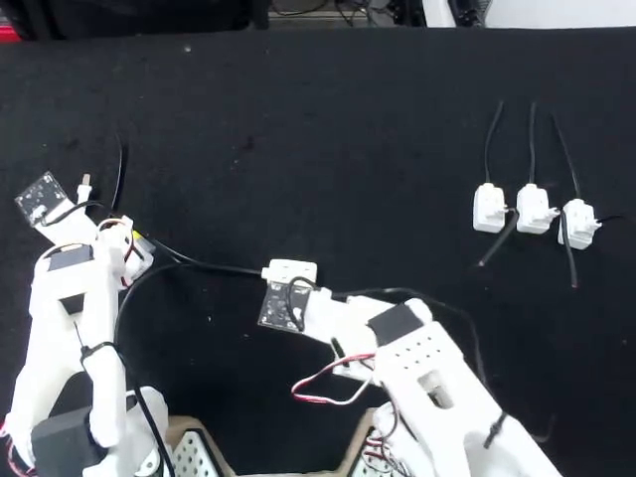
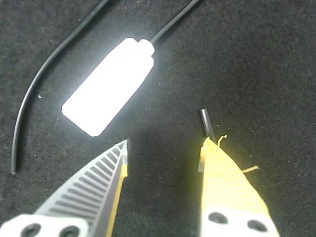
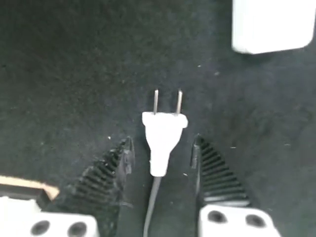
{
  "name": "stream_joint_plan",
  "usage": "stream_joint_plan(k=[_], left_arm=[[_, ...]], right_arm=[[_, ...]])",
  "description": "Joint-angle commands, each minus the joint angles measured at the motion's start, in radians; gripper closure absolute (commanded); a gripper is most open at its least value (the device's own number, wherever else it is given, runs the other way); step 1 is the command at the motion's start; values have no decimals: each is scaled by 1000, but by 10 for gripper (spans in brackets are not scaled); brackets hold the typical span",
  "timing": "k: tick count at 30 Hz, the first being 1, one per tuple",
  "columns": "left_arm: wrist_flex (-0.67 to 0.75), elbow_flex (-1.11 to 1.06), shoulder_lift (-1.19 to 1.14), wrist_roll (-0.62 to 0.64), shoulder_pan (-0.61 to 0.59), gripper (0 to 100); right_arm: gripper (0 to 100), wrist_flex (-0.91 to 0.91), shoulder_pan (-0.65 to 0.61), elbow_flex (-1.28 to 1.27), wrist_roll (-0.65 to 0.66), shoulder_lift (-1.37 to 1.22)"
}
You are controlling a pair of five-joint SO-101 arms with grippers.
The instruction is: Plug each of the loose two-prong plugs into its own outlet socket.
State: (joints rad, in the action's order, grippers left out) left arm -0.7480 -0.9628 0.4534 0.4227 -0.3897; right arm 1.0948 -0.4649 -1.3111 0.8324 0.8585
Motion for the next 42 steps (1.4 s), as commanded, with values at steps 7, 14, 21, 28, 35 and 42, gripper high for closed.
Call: stream_joint_plan(k=[7,14,21,28,35,42], left_arm=[[12,10,12,3,-2,769],[14,10,11,3,-2,769],[14,10,8,3,-2,769],[14,10,8,3,-2,769],[14,10,8,3,-4,769],[14,8,8,3,-8,769]], right_arm=[[794,130,-15,-59,29,317],[794,9,-69,-160,17,311],[795,-40,-101,-136,-8,191],[795,-124,38,-108,78,87],[845,-203,58,-25,84,-45],[965,-176,74,139,35,-101]])
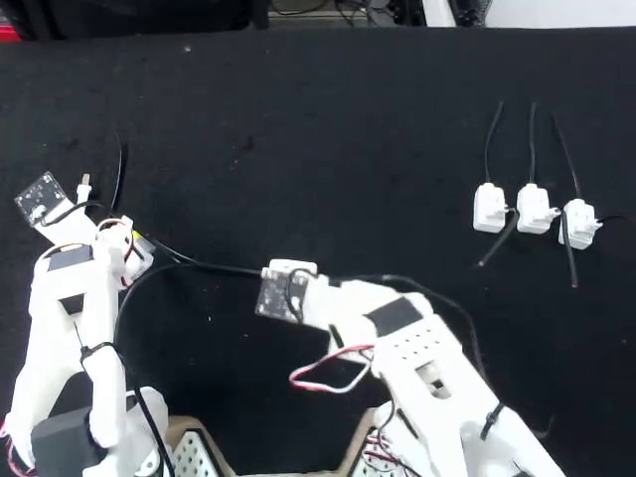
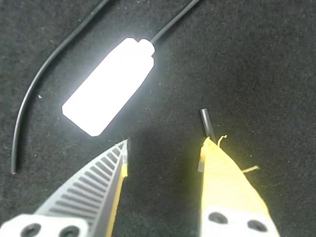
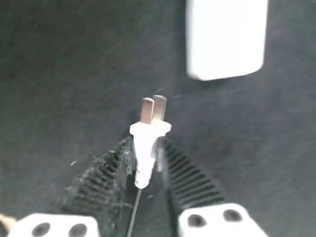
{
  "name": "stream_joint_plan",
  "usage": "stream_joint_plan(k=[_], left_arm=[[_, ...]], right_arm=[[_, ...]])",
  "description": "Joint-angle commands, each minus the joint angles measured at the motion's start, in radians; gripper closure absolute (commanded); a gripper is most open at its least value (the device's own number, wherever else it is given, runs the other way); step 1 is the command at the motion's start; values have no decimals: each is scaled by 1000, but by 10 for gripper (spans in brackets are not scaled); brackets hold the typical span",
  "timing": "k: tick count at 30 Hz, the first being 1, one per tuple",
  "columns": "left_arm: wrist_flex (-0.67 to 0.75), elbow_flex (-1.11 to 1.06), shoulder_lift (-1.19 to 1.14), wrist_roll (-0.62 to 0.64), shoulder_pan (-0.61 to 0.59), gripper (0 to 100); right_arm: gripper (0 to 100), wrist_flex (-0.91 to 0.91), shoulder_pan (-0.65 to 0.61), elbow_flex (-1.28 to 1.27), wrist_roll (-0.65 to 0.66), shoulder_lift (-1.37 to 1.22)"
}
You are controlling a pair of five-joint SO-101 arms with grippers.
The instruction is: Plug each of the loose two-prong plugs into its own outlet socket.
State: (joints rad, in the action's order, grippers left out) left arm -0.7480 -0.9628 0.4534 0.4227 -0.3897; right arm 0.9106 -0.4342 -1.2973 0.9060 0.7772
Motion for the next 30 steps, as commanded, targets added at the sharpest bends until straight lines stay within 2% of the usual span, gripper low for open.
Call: stream_joint_plan(k=[1,7,10,18,20,23,30], left_arm=[[14,8,8,3,-8,769],[14,10,8,3,-5,769],[14,10,6,3,-5,769],[14,10,8,3,-7,769],[14,10,9,3,-4,769],[14,10,9,3,-5,769],[12,7,8,3,-7,769]], right_arm=[[954,17,52,150,-63,-25],[845,18,137,219,-129,-82],[847,23,132,216,-126,-111],[855,164,-75,191,-123,-54],[855,110,-117,139,-123,-48],[854,-14,-112,71,-123,-77],[854,-137,25,107,-55,-269]])
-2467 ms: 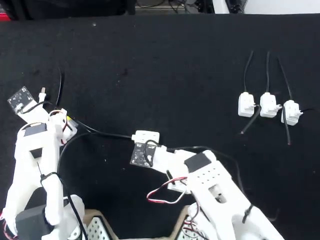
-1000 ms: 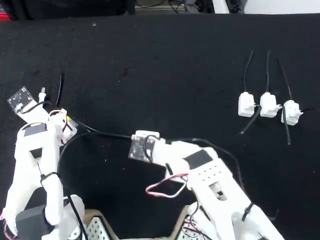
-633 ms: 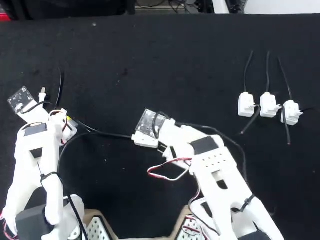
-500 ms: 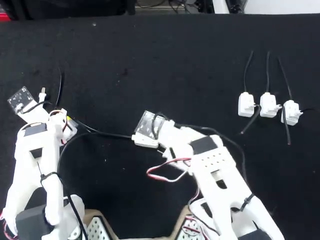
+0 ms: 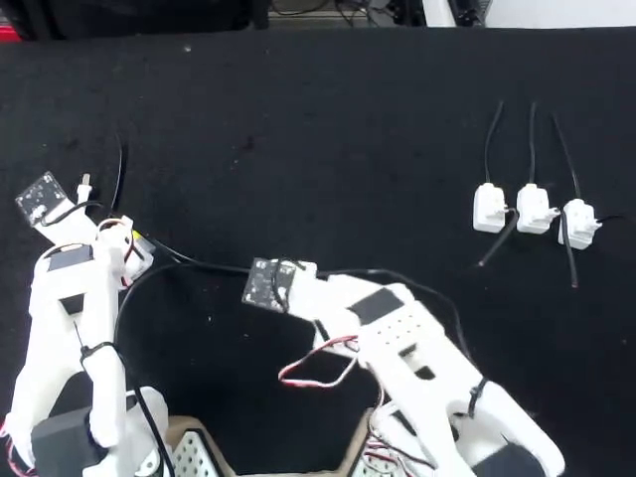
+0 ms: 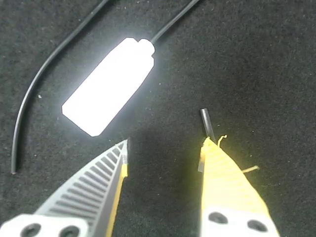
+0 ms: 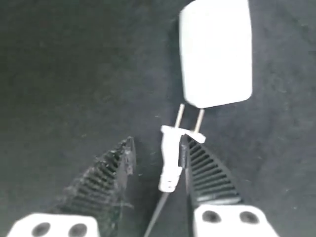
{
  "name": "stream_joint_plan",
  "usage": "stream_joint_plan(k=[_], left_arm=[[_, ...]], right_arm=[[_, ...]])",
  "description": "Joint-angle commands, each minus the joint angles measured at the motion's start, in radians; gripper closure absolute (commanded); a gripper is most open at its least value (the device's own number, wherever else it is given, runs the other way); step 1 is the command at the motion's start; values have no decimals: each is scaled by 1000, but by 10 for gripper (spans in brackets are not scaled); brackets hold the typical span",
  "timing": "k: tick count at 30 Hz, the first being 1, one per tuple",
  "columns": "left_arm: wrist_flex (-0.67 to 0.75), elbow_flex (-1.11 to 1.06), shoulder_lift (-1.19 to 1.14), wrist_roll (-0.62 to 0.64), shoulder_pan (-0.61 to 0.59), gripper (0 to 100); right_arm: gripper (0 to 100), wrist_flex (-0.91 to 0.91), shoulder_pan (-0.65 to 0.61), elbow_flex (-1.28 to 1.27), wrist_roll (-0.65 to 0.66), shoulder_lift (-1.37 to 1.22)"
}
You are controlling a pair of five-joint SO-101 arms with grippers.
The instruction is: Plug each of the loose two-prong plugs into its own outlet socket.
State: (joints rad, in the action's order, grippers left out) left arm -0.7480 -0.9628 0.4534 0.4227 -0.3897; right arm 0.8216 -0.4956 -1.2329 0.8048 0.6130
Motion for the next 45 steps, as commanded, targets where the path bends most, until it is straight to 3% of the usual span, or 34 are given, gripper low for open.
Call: stream_joint_plan(k=[1,19,39,45], left_arm=[[12,8,6,3,-5,769],[12,10,6,3,-8,769],[12,8,6,3,-8,769],[12,7,6,3,-8,769]], right_arm=[[854,-48,104,64,49,-134],[879,-57,180,300,81,-266],[881,-91,195,222,103,-314],[893,-87,258,300,104,-404]])
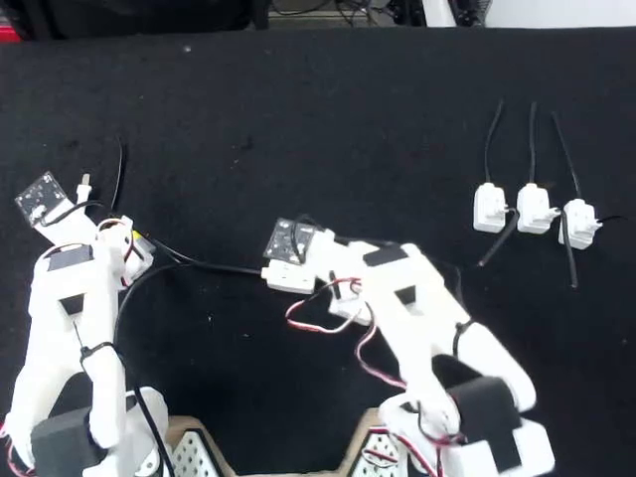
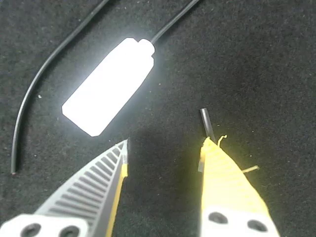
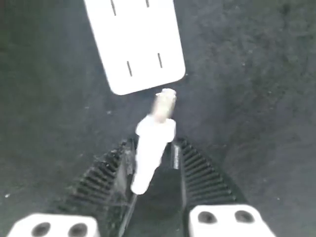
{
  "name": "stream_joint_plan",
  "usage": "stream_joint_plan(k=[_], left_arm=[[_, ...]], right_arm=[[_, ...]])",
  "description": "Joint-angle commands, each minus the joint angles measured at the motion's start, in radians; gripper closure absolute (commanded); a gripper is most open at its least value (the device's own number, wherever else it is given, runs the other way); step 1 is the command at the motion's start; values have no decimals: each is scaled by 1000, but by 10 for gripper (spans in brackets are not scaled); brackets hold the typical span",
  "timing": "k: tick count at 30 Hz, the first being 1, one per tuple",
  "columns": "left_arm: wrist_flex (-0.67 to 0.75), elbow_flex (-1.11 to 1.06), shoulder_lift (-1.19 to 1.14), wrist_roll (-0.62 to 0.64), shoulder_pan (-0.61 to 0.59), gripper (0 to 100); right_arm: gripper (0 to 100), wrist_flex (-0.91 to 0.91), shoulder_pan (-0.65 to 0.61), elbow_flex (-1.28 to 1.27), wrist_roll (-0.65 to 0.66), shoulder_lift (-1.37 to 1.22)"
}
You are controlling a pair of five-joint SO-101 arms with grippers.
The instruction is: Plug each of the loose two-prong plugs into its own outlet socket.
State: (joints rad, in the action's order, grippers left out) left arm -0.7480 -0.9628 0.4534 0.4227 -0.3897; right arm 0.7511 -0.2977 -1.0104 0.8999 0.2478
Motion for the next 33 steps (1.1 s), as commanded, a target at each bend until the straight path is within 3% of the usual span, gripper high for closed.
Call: stream_joint_plan(k=[1,3,12,16,19,24,27,29,33], left_arm=[[12,7,6,3,-8,769],[12,7,6,3,-8,769],[12,8,6,3,-4,769],[6,4,14,2,-1,769],[5,2,15,-40,30,769],[3,2,17,-130,101,770],[3,4,17,-158,104,770],[3,4,17,-163,104,770],[3,-22,89,-161,107,770]], right_arm=[[918,-14,68,85,11,-45],[994,-12,78,88,11,-47],[988,250,55,159,-21,150],[988,393,-20,165,-71,400],[988,397,-144,84,-98,555],[988,117,-341,-108,-336,682],[988,-143,-373,-237,-486,661],[988,-275,-373,-291,-543,638],[988,-358,-376,-355,-560,613]])
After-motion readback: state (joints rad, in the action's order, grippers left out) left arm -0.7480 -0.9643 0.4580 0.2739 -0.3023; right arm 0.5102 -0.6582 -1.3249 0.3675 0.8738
